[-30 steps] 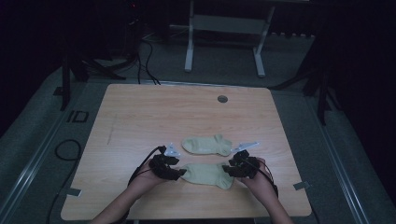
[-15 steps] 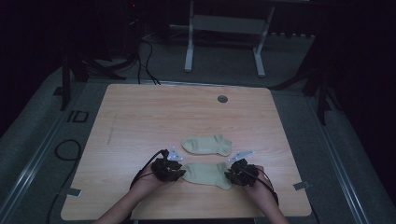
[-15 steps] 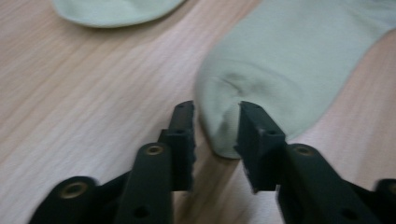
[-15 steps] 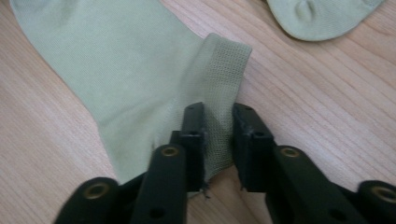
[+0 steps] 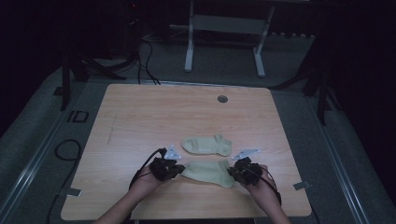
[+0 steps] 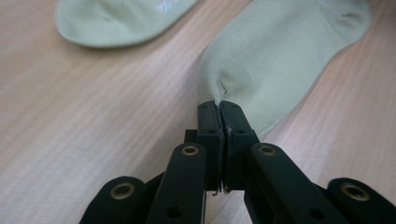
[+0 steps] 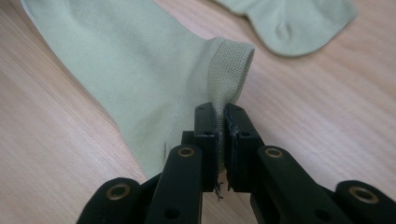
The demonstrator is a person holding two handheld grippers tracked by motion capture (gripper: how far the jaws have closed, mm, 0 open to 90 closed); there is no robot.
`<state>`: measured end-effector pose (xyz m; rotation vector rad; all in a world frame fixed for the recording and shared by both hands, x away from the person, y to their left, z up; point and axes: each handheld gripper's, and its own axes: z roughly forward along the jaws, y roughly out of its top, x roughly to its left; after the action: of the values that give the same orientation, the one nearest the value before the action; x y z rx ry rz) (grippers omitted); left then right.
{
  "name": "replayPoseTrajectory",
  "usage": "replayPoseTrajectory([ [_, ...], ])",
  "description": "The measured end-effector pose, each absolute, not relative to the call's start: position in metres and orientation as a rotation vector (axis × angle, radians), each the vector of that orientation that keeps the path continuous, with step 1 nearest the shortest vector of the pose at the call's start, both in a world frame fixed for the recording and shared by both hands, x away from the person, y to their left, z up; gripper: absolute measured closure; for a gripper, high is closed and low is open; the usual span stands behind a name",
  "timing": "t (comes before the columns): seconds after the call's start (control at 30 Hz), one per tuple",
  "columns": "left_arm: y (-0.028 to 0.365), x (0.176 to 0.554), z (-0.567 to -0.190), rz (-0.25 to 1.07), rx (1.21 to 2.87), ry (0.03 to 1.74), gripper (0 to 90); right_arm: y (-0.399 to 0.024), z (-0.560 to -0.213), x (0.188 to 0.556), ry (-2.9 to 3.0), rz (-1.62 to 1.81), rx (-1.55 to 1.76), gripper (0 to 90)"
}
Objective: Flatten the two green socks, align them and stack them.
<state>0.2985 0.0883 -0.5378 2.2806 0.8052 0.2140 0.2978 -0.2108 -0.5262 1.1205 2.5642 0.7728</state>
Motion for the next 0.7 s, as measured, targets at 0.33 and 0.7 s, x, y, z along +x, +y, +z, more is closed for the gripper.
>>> replayPoseTrajectory([
  [0.33,0.094,0.311,-0.5,0.287,2.22,0.821,87.5,-0.211,-0.491,0.312,2.515,0.828,1.084,84.4],
  [0.7,0.092,0.347,-0.485,0.358,2.181,0.874,87.4,-0.208,-0.459,0.363,2.467,0.85,1.113,84.0],
])
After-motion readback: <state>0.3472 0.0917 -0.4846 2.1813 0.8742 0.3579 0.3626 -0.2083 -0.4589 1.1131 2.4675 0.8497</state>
